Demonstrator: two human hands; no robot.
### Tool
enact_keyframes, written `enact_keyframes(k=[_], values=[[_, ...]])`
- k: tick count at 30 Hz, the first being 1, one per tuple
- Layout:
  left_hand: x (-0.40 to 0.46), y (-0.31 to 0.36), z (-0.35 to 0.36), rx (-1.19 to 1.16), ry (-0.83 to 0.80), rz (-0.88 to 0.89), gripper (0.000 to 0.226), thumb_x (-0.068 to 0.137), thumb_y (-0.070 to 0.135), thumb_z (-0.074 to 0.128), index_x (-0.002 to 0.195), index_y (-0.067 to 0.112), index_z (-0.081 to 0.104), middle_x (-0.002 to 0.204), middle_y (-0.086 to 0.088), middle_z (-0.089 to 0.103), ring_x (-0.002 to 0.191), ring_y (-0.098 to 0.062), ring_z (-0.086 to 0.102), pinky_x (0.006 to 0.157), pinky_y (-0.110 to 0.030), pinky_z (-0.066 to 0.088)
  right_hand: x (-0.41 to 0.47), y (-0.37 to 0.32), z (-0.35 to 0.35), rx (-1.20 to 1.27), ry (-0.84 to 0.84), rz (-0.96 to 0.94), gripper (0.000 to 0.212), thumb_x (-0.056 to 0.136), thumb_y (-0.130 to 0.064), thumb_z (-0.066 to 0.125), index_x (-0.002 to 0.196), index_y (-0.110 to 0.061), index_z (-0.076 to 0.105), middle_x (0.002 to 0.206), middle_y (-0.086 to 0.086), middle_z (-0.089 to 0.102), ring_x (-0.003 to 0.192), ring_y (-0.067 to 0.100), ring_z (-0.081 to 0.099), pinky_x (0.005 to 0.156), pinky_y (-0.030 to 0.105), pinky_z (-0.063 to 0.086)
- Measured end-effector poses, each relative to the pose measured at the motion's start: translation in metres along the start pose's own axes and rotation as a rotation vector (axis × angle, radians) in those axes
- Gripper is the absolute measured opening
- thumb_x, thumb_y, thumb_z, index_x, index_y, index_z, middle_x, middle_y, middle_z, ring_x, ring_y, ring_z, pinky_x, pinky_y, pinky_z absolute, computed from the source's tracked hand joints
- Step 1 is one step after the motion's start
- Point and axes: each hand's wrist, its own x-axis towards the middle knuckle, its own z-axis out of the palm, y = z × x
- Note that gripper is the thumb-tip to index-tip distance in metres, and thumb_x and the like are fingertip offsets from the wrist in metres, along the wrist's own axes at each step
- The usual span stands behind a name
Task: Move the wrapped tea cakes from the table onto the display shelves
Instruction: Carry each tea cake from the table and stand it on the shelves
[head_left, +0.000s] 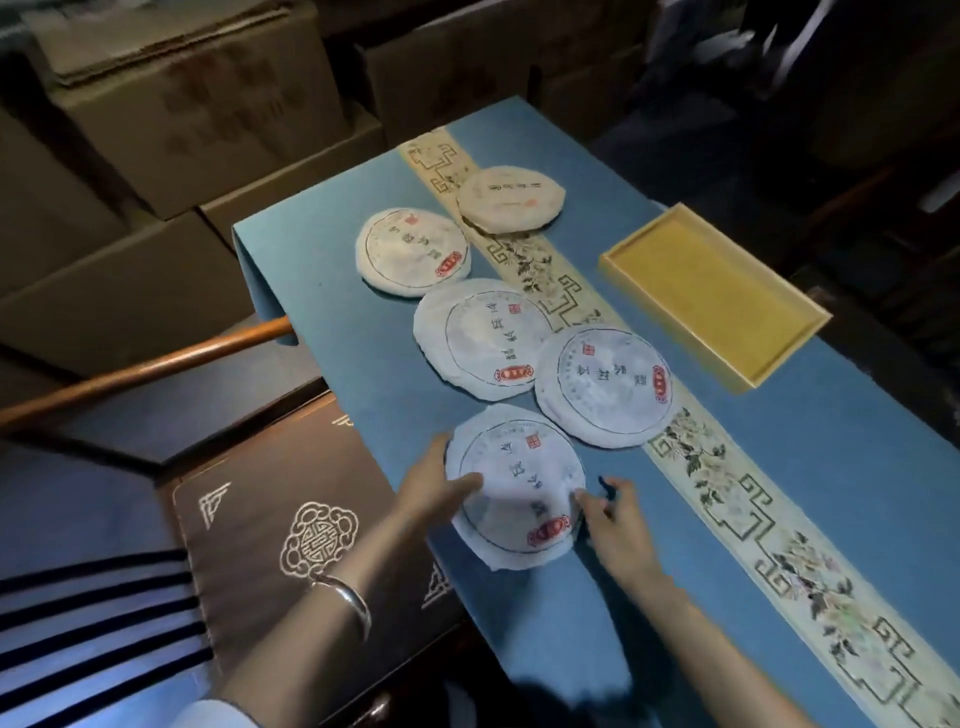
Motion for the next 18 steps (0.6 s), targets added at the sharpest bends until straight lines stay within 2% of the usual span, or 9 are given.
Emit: enact_keyframes(k=[2, 3, 6, 8, 9, 10, 12, 15, 18], values=[[0.005, -0.001, 0.012, -0.007, 0.024, -0.002, 0.073, 0.078, 0.016, 0.075, 0.142, 0.018, 0.041, 0.135, -0.005, 0.057, 0.121, -0.027, 0.054, 0.1, -0.037, 0.045, 0.007, 0.005, 0.005, 0.051, 0.0, -0.03, 0.033, 0.094, -0.029, 0.062, 0.123, -0.02, 0.049, 0.086, 0.0, 0.067, 0.077, 0.014, 0.065, 0.064, 0.026, 0.05], [0.006, -0.003, 0.017, -0.021, 0.039, 0.003, 0.074, 0.076, 0.016, 0.077, 0.141, 0.018, 0.042, 0.133, -0.004, 0.057, 0.12, -0.026, 0.054, 0.099, -0.038, 0.046, 0.01, 0.006, 0.008, 0.065, 0.002, -0.046, 0.025, 0.093, -0.024, 0.064, 0.116, -0.019, 0.055, 0.09, 0.001, 0.068, 0.08, 0.014, 0.066, 0.064, 0.025, 0.052], [0.008, -0.008, 0.021, -0.152, 0.052, -0.03, 0.074, 0.071, 0.03, 0.078, 0.136, 0.028, 0.044, 0.119, 0.009, 0.06, 0.104, -0.013, 0.057, 0.083, -0.027, 0.048, 0.018, 0.007, 0.016, 0.104, 0.003, -0.069, 0.011, 0.089, -0.013, 0.067, 0.096, -0.02, 0.064, 0.091, 0.003, 0.07, 0.086, 0.022, 0.069, 0.075, 0.042, 0.058], [0.011, -0.008, 0.021, -0.232, 0.054, -0.064, 0.067, 0.071, 0.038, 0.079, 0.129, 0.033, 0.046, 0.108, 0.02, 0.058, 0.095, -0.001, 0.057, 0.072, -0.018, 0.046, 0.021, 0.004, 0.018, 0.116, 0.017, -0.07, 0.018, 0.085, -0.011, 0.07, 0.086, -0.026, 0.06, 0.087, 0.0, 0.069, 0.086, 0.022, 0.069, 0.073, 0.042, 0.059], [0.013, -0.008, 0.021, -0.26, 0.063, -0.09, 0.061, 0.074, 0.038, 0.08, 0.124, 0.032, 0.047, 0.105, 0.02, 0.058, 0.095, 0.0, 0.057, 0.073, -0.019, 0.048, 0.022, 0.002, 0.018, 0.107, 0.017, -0.07, 0.014, 0.083, -0.012, 0.072, 0.087, -0.022, 0.062, 0.087, 0.002, 0.069, 0.084, 0.022, 0.07, 0.07, 0.041, 0.059], [0.015, -0.007, 0.021, -0.277, 0.069, -0.123, 0.055, 0.076, 0.038, 0.08, 0.121, 0.029, 0.049, 0.104, 0.016, 0.06, 0.096, -0.004, 0.059, 0.077, -0.024, 0.05, 0.023, 0.001, 0.017, 0.103, 0.015, -0.07, 0.012, 0.082, -0.015, 0.073, 0.091, -0.015, 0.065, 0.088, 0.005, 0.07, 0.084, 0.023, 0.07, 0.067, 0.04, 0.059], [0.014, -0.005, 0.024, -0.331, 0.053, -0.177, 0.048, 0.08, 0.037, 0.078, 0.117, 0.022, 0.052, 0.106, 0.003, 0.066, 0.099, -0.015, 0.063, 0.08, -0.032, 0.054, 0.023, -0.004, 0.013, 0.107, 0.013, -0.082, 0.024, 0.081, -0.018, 0.073, 0.1, -0.007, 0.063, 0.093, 0.009, 0.069, 0.084, 0.023, 0.069, 0.063, 0.035, 0.058], [-0.001, -0.003, 0.029, -0.567, 0.039, -0.185, 0.043, 0.083, 0.027, 0.076, 0.119, 0.019, 0.055, 0.111, -0.006, 0.069, 0.099, -0.02, 0.067, 0.07, -0.027, 0.058, 0.018, -0.02, 0.005, 0.16, 0.028, -0.113, 0.029, 0.085, -0.016, 0.07, 0.103, -0.019, 0.048, 0.101, -0.001, 0.059, 0.09, 0.011, 0.06, 0.065, 0.019, 0.048], [-0.012, 0.002, 0.027, -0.731, 0.019, -0.132, 0.046, 0.082, 0.021, 0.077, 0.123, 0.019, 0.056, 0.118, -0.01, 0.069, 0.107, -0.026, 0.068, 0.089, -0.042, 0.058, 0.011, -0.049, -0.004, 0.237, 0.068, -0.223, 0.031, 0.086, -0.007, 0.068, 0.095, -0.029, 0.048, 0.099, -0.005, 0.056, 0.089, 0.0, 0.057, 0.067, 0.006, 0.043]])
